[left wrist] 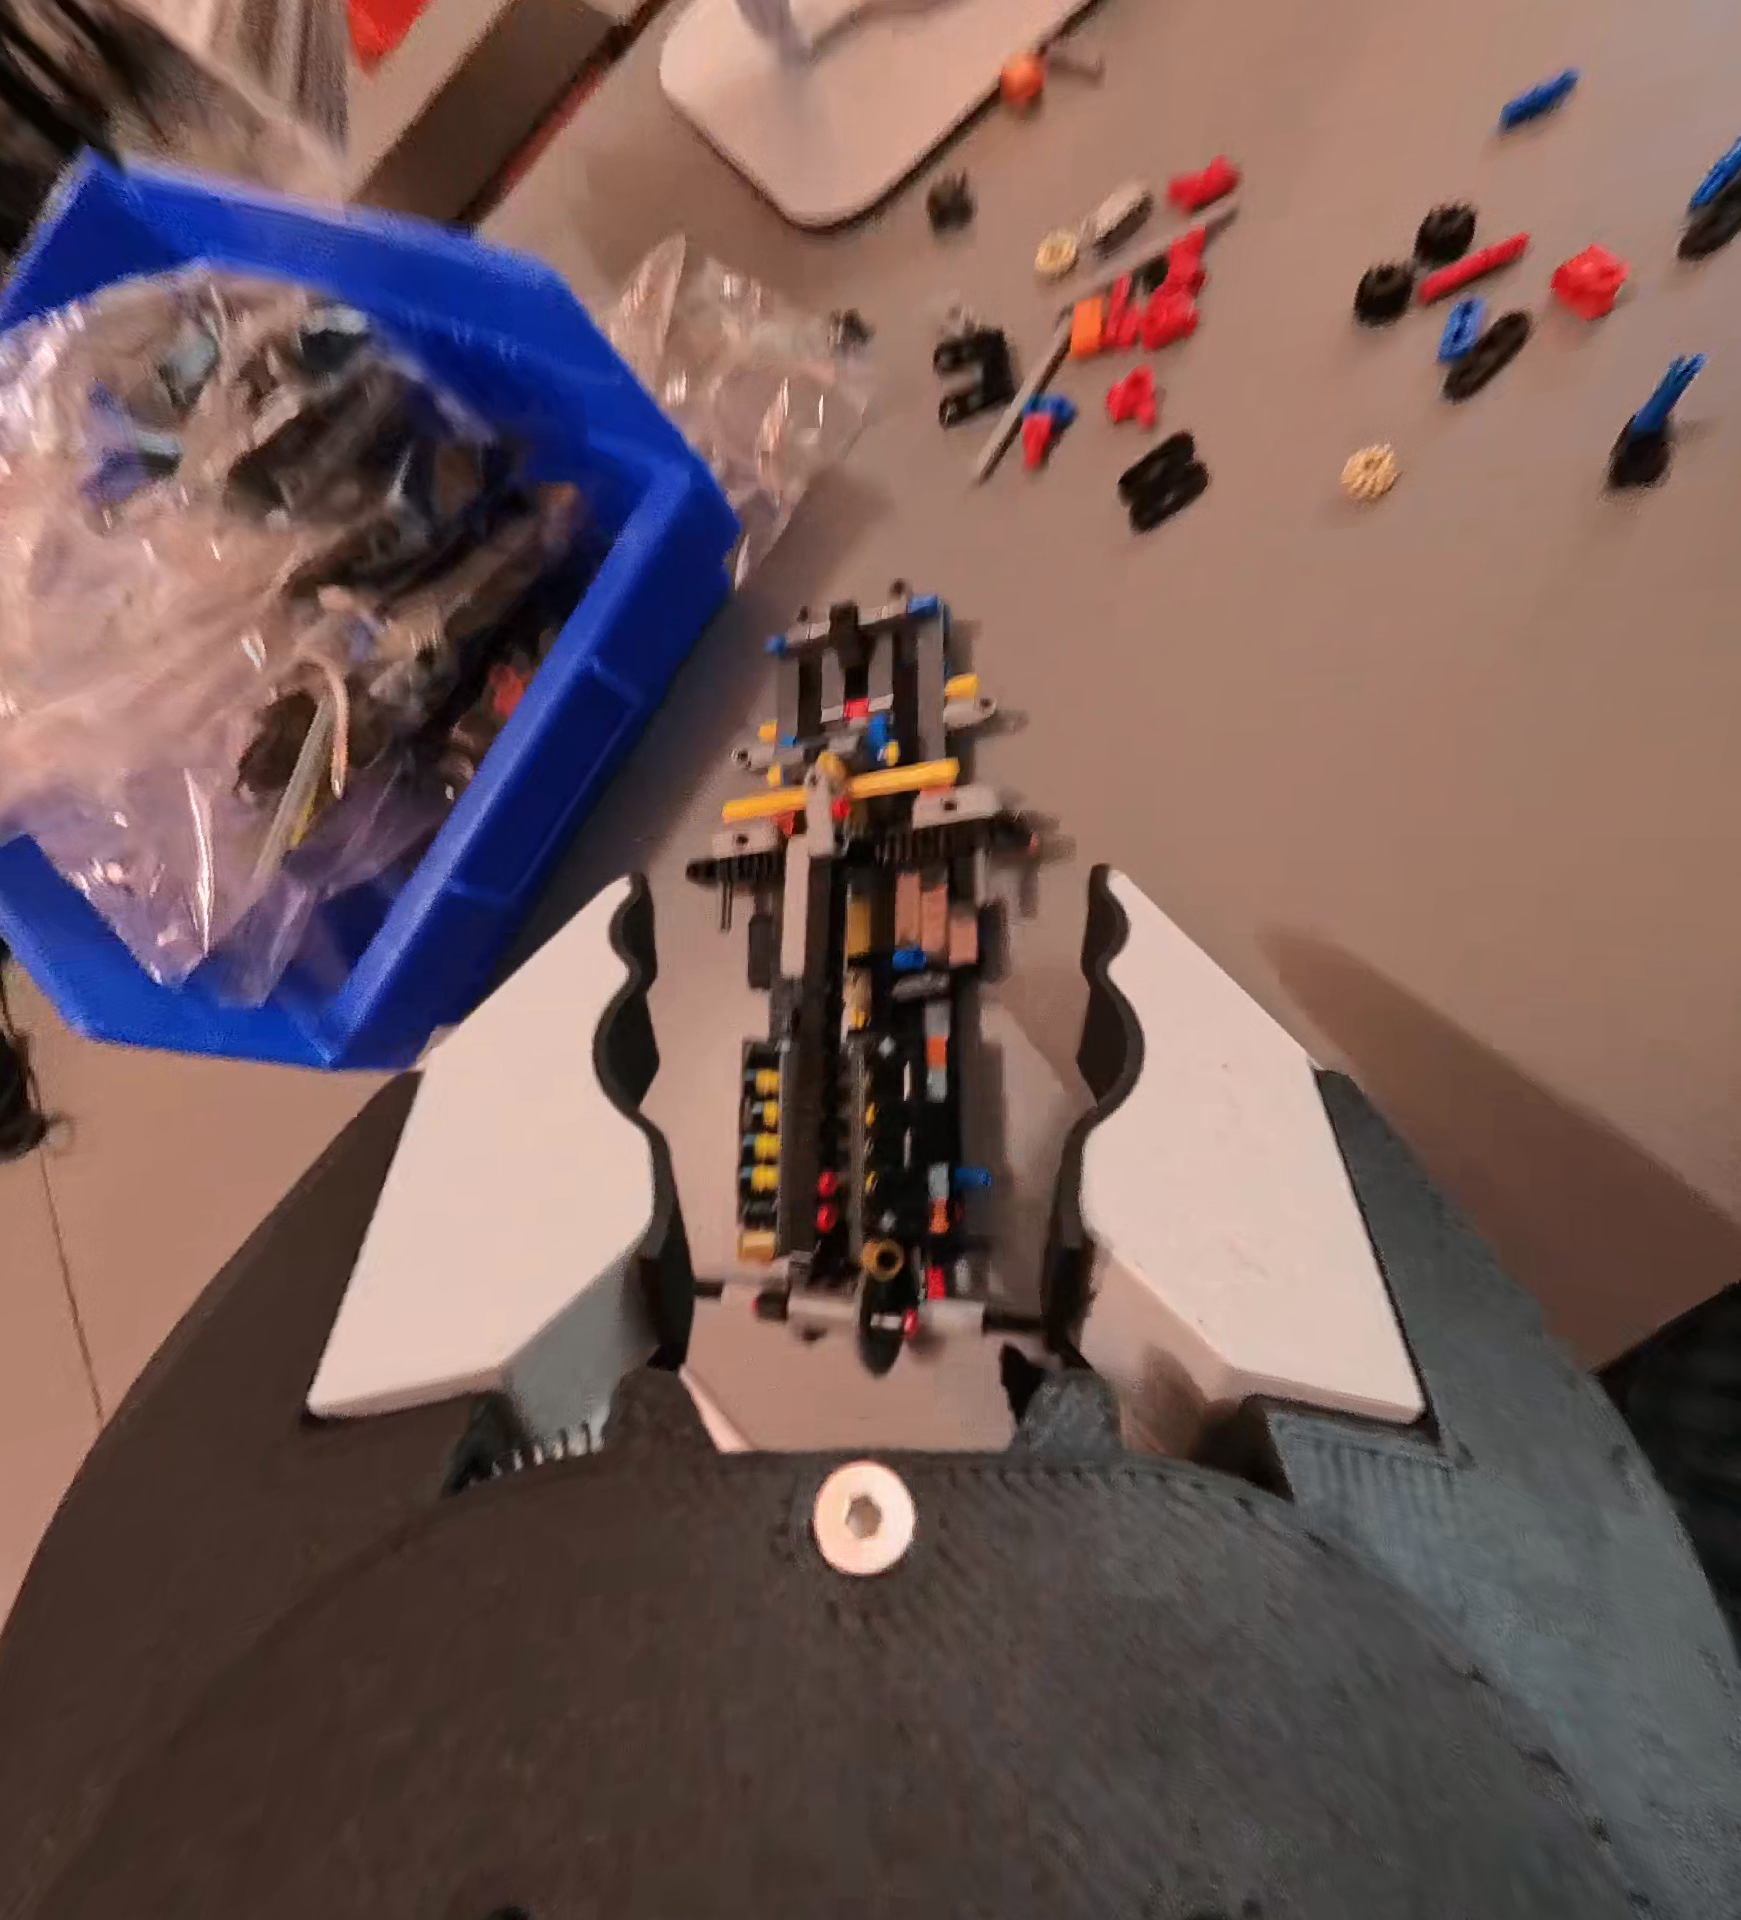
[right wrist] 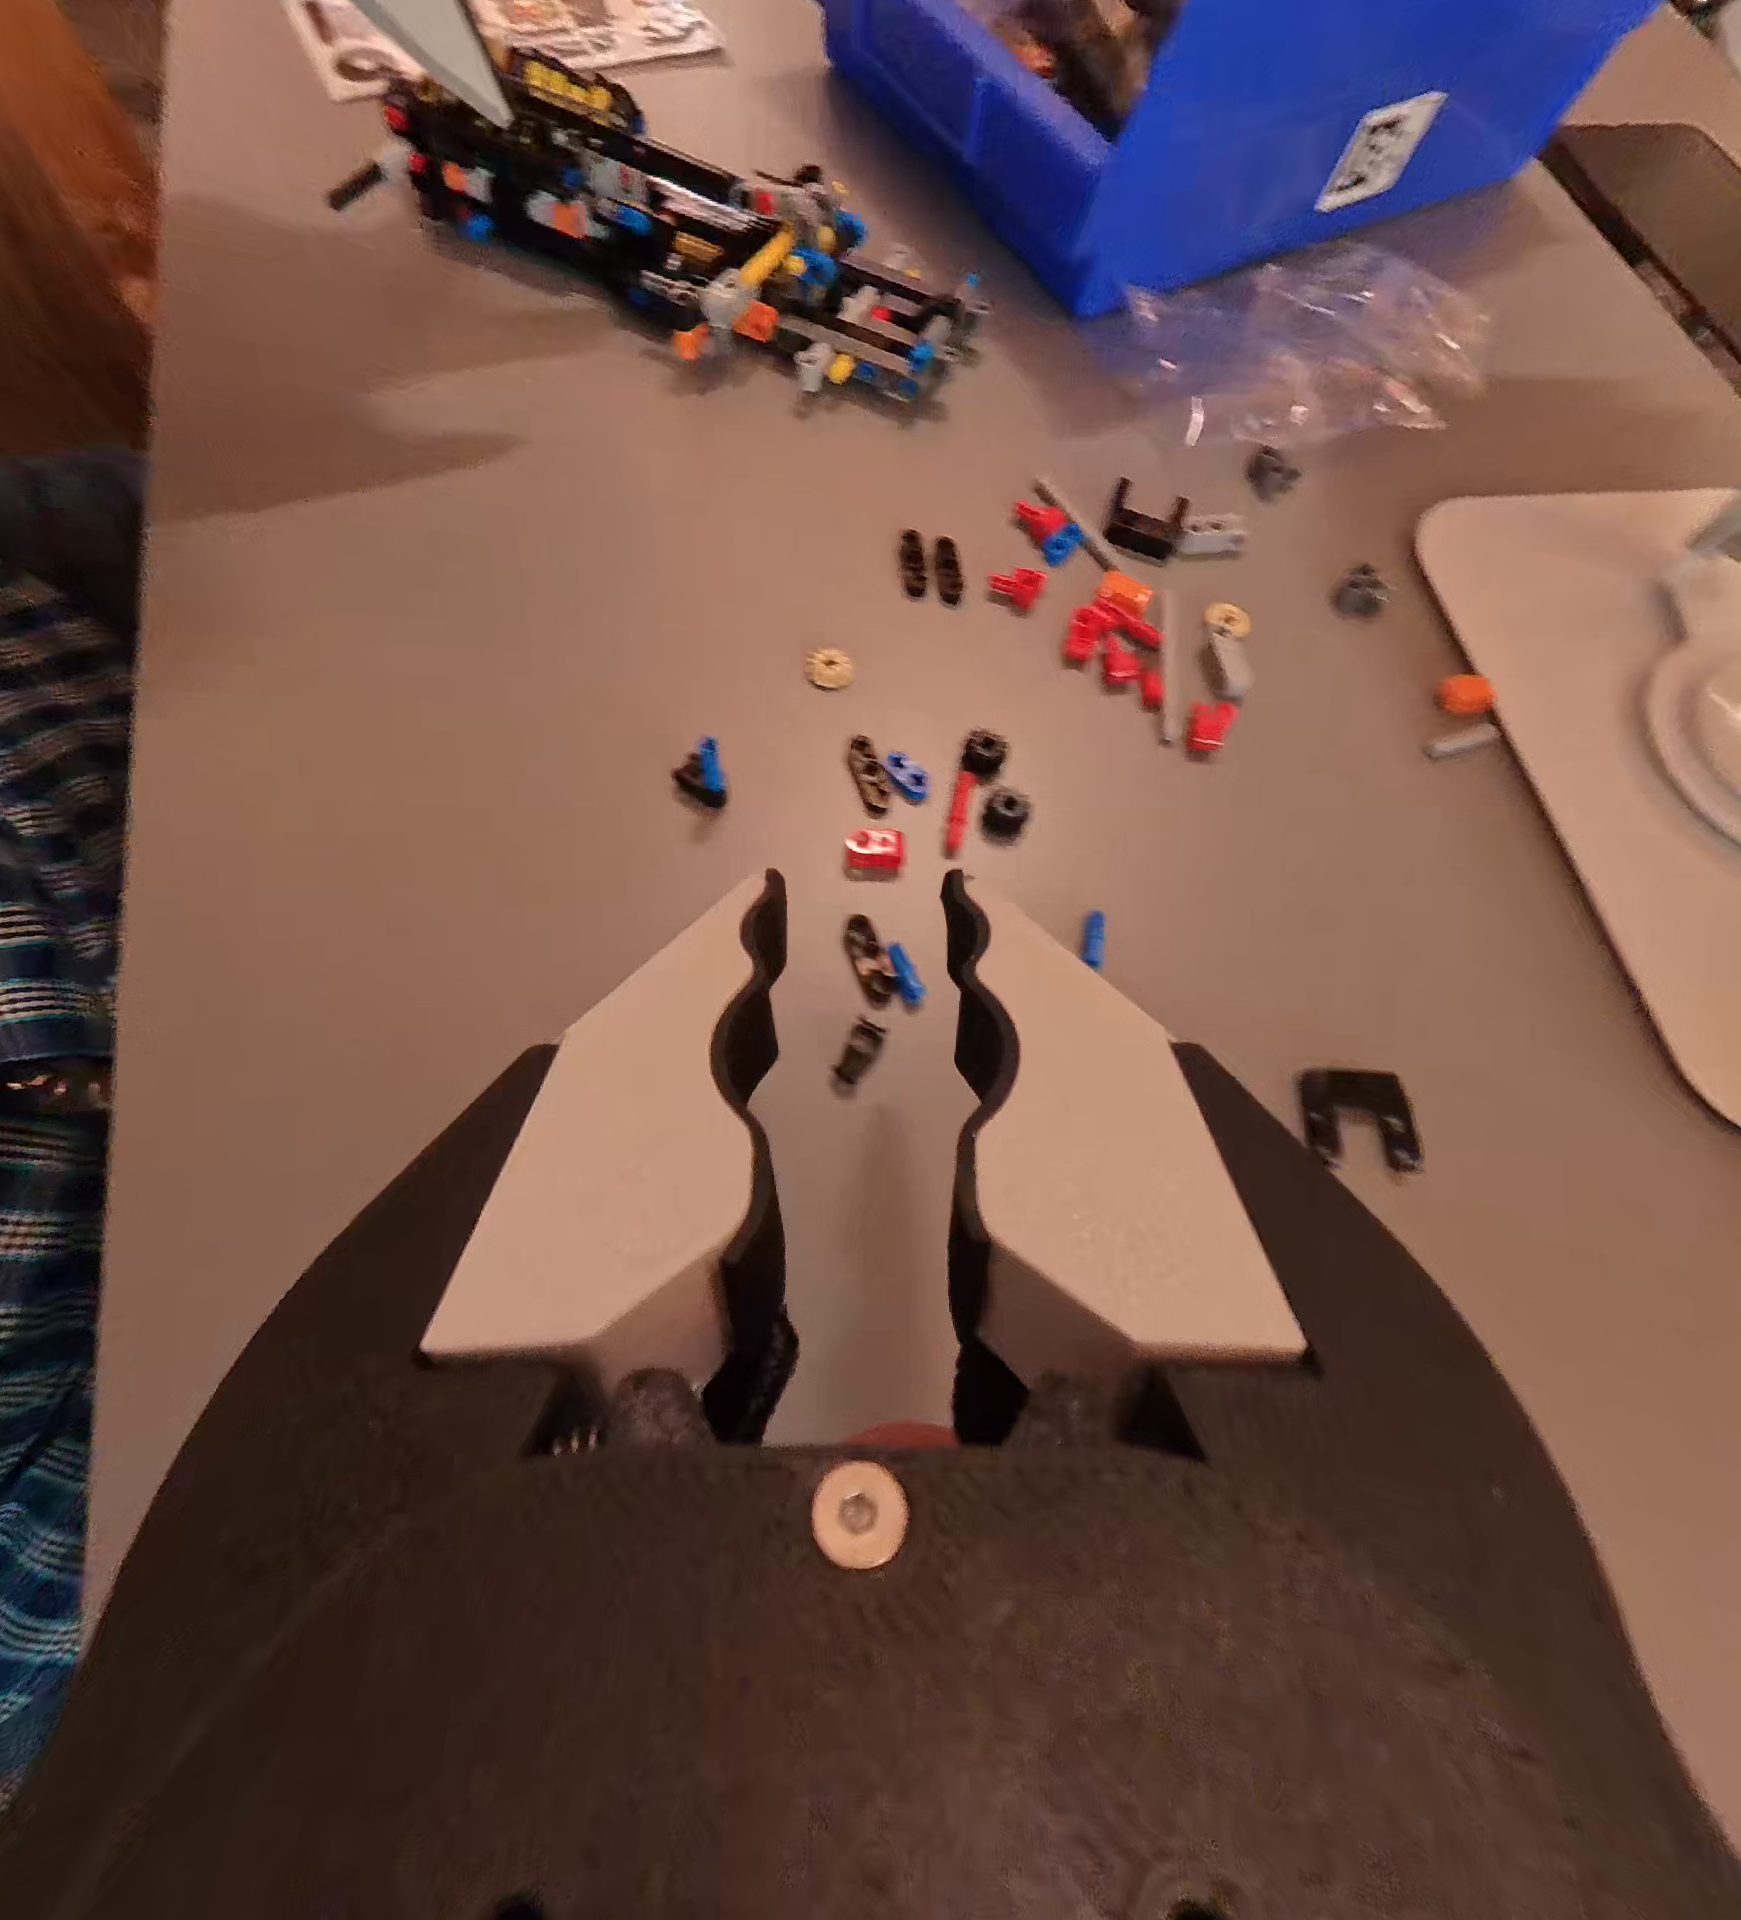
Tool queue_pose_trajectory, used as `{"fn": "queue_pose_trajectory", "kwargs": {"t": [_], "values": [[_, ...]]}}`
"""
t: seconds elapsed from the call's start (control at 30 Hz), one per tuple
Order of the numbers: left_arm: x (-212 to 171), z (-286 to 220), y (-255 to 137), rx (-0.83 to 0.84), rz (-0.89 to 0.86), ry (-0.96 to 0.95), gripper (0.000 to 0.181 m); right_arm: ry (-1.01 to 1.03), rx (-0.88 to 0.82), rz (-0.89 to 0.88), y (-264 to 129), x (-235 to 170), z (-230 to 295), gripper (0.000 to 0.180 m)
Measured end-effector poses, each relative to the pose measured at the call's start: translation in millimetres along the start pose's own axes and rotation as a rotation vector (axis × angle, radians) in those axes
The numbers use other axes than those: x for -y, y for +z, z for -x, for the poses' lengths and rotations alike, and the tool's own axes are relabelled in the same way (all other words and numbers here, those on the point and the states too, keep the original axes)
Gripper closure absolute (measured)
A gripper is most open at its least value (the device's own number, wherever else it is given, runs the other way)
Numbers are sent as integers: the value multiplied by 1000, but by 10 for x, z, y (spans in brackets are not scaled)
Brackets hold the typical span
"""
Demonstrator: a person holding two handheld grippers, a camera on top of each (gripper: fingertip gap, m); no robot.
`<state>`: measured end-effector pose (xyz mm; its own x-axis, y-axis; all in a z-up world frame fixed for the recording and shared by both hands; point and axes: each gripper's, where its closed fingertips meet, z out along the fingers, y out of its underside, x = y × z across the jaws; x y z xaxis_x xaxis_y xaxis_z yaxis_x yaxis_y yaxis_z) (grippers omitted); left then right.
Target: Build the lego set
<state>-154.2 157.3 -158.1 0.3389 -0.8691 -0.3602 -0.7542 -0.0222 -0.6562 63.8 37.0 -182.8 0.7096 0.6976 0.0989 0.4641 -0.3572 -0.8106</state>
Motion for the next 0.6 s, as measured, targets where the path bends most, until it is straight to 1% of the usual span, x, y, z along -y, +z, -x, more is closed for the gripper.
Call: {"fn": "queue_pose_trajectory", "kwargs": {"t": [0.03,0.13,0.27,0.3,0.47,0.57,0.6], "values": [[-81,46,6,0,39,0,94,-3,19,-6,27,8,68,152],[-326,51,82,-59,148,-21,90,-9,48,-18,96,10,189,153],[-581,-35,256,-123,251,-48,81,3,65,-20,140,-9,254,153],[-619,-57,291,-141,264,-55,81,8,69,-23,144,-10,266,153],[-707,-74,381,-203,274,-103,99,18,79,-33,155,-17,295,154],[-707,-62,388,-202,267,-104,108,22,87,-37,157,-15,296,155],[-707,-54,387,-196,267,-102,116,23,90,-39,159,-11,297,156]]}}
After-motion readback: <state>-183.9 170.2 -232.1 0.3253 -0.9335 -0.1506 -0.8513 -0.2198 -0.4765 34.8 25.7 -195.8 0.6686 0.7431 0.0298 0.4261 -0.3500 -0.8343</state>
